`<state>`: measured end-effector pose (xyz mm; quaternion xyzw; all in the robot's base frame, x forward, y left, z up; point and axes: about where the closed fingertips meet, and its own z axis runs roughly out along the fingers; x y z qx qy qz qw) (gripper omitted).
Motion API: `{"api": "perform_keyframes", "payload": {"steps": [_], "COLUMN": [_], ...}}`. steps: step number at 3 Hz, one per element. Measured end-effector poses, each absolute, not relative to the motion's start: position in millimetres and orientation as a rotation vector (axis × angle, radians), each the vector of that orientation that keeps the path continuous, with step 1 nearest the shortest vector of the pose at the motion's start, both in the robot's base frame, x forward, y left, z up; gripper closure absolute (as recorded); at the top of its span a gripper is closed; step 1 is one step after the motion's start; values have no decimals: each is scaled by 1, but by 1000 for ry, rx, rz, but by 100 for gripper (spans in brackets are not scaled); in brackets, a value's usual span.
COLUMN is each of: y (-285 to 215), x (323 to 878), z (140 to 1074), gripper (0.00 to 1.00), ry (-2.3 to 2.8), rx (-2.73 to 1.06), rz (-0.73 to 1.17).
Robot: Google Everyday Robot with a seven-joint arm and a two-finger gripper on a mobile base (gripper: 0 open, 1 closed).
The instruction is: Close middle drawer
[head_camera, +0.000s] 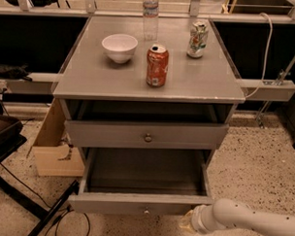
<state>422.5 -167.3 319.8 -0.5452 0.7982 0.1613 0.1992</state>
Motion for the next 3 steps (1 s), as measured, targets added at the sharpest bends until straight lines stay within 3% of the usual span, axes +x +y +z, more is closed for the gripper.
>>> {"api": "perform_keyframes", "payload": {"steps": [3], "y": [-149], "x": [458], "z": [313], "gripper": [100], "ry": [2145], "rx": [-1586], "rz": [435]}}
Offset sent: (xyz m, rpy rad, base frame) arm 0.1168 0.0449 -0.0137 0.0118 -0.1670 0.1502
